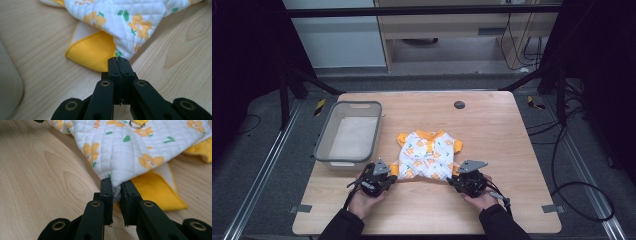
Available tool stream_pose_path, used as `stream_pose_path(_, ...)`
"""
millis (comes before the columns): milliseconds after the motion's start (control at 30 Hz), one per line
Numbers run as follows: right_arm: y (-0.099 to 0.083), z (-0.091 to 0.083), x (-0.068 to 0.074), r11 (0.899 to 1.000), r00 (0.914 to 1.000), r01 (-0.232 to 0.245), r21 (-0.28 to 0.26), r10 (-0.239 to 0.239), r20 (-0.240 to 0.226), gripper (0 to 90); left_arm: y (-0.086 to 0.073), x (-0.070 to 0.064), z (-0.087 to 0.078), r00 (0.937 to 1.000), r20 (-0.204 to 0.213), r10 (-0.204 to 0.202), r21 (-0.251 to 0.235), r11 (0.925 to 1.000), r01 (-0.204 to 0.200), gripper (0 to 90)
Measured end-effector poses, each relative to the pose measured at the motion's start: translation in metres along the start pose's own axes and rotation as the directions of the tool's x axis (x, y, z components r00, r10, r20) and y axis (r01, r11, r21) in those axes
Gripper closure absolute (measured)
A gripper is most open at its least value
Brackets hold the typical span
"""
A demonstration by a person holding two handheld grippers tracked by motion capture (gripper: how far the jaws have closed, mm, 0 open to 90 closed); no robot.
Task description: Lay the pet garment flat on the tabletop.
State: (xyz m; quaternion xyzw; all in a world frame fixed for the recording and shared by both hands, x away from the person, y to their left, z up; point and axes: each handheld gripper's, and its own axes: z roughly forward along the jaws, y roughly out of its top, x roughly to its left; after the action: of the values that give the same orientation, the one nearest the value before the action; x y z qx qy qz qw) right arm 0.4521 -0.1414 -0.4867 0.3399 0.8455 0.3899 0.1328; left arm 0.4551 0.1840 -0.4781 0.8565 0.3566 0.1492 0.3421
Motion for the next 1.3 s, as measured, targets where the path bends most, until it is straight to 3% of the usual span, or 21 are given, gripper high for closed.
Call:
stream_pose_path(300, 0.006, -0.022, -0.002, 0.997, 0.9991, -0.02, -0.078, 0.017, -0.038, 81.1, 0.004, -0.001, -0.027, 0.9995, 0.03, -0.013, -0.108, 0.994, 0.016, 90.0)
stream_pose_path(500, 0.013, -0.049, -0.006, 0.986, 0.9941, -0.063, -0.157, 0.048, -0.097, 81.1, 0.015, -0.003, -0.055, 0.9987, 0.051, -0.004, -0.201, 0.9795, 0.015, 90.0)
stream_pose_path(567, 0.019, -0.053, -0.011, 0.981, 0.9923, -0.083, -0.176, 0.065, -0.106, 81.0, 0.02, 0.0, -0.057, 0.9987, 0.049, -0.011, -0.215, 0.9765, 0.022, 90.0)
stream_pose_path(667, 0.027, -0.052, -0.017, 0.976, 0.9905, -0.11, -0.185, 0.093, -0.101, 81.1, 0.028, 0.005, -0.05, 0.9988, 0.04, -0.027, -0.204, 0.9784, 0.034, 90.0)
stream_pose_path(700, 0.035, -0.045, -0.025, 0.976, 0.9894, -0.137, -0.168, 0.126, -0.073, 81.0, 0.034, 0.011, -0.041, 0.9987, 0.028, -0.043, -0.182, 0.9821, 0.048, 90.0)
stream_pose_path(767, 0.039, -0.039, -0.03, 0.977, 0.9888, -0.146, -0.155, 0.139, -0.054, 80.8, 0.037, 0.015, -0.034, 0.9986, 0.014, -0.051, -0.166, 0.9847, 0.053, 90.0)
stream_pose_path(800, 0.045, -0.022, -0.041, 0.976, 0.9855, -0.169, -0.134, 0.17, -0.008, 80.0, 0.04, 0.019, -0.025, 0.9978, -0.006, -0.066, -0.152, 0.9863, 0.065, 89.9)
stream_pose_path(833, 0.046, -0.016, -0.045, 0.977, 0.9847, -0.172, -0.126, 0.174, 0.008, 78.9, 0.041, 0.022, -0.02, 0.9973, -0.013, -0.073, -0.14, 0.9877, 0.07, 89.9)
stream_pose_path(867, 0.047, -0.008, -0.049, 0.977, 0.9835, -0.172, -0.123, 0.178, 0.034, 77.2, 0.042, 0.031, -0.005, 0.9935, -0.018, -0.112, -0.111, 0.9877, 0.11, 89.8)
stream_pose_path(900, 0.047, -0.008, -0.049, 0.977, 0.9835, -0.172, -0.123, 0.178, 0.034, 77.2, 0.042, 0.031, -0.005, 0.9935, -0.018, -0.112, -0.111, 0.9877, 0.11, 89.8)
stream_pose_path(933, 0.046, 0.009, -0.055, 0.978, 0.9802, -0.181, -0.1, 0.188, 0.063, 76.9, 0.041, 0.035, 0.007, 0.9905, -0.028, -0.135, -0.095, 0.9868, 0.132, 89.8)
stream_pose_path(1100, 0.041, 0.029, -0.059, 0.979, 0.976, -0.183, -0.086, 0.191, 0.104, 74.2, 0.041, 0.036, 0.016, 0.9894, -0.043, -0.139, -0.099, 0.986, 0.134, 87.8)
stream_pose_path(1233, 0.042, 0.021, -0.058, 0.979, 0.9764, -0.173, -0.105, 0.185, 0.112, 69.6, 0.041, 0.036, 0.008, 0.9891, -0.045, -0.14, -0.126, 0.983, 0.133, 69.5)
stream_pose_path(1267, 0.043, 0.012, -0.057, 0.98, 0.9794, -0.159, -0.12, 0.172, 0.107, 66.7, 0.041, 0.035, 0.001, 0.9907, -0.058, -0.123, -0.156, 0.9814, 0.112, 63.1)
stream_pose_path(1300, 0.044, 0.008, -0.057, 0.98, 0.9799, -0.155, -0.126, 0.169, 0.106, 65.7, 0.041, 0.035, 0.001, 0.9907, -0.058, -0.123, -0.156, 0.9814, 0.112, 57.6)
